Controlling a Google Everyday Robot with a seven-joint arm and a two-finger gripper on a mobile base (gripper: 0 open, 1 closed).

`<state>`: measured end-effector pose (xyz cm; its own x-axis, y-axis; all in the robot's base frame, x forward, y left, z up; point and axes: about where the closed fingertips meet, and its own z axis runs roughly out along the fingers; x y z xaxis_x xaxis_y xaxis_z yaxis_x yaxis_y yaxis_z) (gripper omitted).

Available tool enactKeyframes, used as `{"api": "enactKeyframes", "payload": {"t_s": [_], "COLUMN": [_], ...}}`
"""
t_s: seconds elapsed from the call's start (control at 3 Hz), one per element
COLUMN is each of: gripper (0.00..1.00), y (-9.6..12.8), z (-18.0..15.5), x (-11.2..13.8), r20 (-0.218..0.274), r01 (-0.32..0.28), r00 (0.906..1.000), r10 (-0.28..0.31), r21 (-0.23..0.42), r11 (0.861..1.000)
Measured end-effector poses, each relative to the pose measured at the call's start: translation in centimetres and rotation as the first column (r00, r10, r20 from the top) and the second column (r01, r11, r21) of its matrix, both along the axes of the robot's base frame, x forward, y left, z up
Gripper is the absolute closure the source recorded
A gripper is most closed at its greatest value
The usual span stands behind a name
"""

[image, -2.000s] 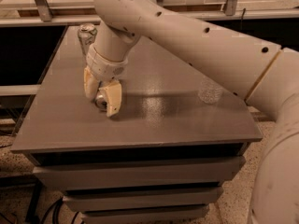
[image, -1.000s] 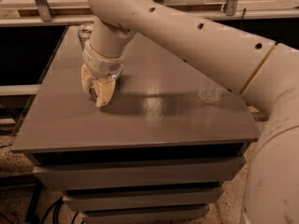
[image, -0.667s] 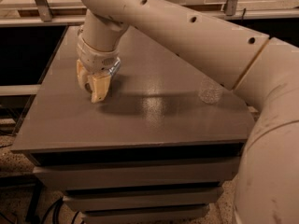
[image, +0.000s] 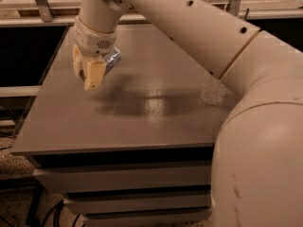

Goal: Place redbull can upright

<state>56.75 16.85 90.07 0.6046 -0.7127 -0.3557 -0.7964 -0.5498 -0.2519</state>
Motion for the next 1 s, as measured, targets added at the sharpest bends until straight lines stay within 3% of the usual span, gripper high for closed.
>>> {"api": "enactKeyframes", "payload": {"t_s": [0.33,0.67,1.0], "gripper": [1.00,1.00,1.00], "y": [0.5,0.8,1.4], "z": [1.5,2.5,2.9], "x": [-0.5,-1.3,-1.9], "r20": [-0.057,-0.087,-0.129], "r01": [0.025,0.116,0.252], "r00": [0.9982,0.9906,0.9642], "r10": [-0.022,-0.106,-0.232], "r21": [0.062,0.119,0.171], "r11": [0.998,0.986,0.953]}}
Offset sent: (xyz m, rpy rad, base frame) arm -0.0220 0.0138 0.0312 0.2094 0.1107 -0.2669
